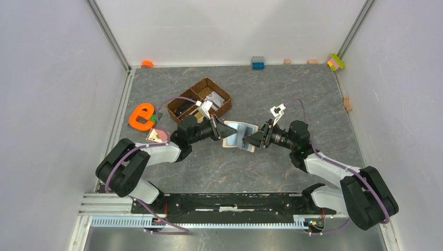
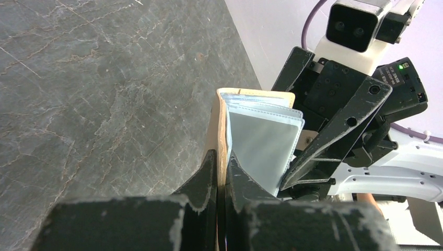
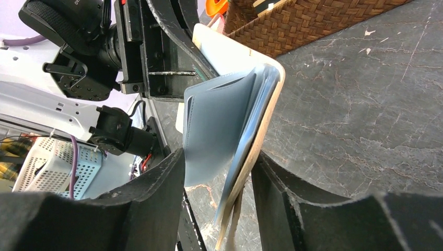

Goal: Take the credit cards out of the card holder
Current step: Remove the credit card from the card holder.

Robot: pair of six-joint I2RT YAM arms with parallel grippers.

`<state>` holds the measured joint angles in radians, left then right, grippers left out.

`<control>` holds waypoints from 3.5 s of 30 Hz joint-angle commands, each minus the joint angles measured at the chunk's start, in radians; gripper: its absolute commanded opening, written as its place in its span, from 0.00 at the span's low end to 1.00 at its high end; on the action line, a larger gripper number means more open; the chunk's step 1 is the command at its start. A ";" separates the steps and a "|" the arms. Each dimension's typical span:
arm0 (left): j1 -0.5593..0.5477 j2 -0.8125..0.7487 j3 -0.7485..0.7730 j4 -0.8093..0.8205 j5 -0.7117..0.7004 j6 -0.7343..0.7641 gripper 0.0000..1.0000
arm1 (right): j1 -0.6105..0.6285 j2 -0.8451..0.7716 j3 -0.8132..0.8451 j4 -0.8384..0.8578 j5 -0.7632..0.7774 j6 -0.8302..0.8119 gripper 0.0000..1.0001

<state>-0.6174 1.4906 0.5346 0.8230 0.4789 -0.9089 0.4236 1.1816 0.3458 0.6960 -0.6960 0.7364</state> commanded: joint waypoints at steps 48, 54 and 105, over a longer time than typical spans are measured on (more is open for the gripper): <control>-0.035 0.135 0.096 0.202 0.159 -0.134 0.31 | 0.024 0.051 0.045 0.038 0.003 0.003 0.43; -0.037 0.087 0.093 0.115 0.135 -0.070 0.59 | 0.022 0.053 0.048 0.028 0.007 -0.003 0.39; -0.063 0.117 0.191 -0.221 0.043 0.031 0.02 | 0.026 0.046 0.049 0.032 -0.003 -0.003 0.47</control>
<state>-0.6884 1.5852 0.7357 0.5179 0.4595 -0.8143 0.4450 1.2510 0.3481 0.6533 -0.6884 0.7525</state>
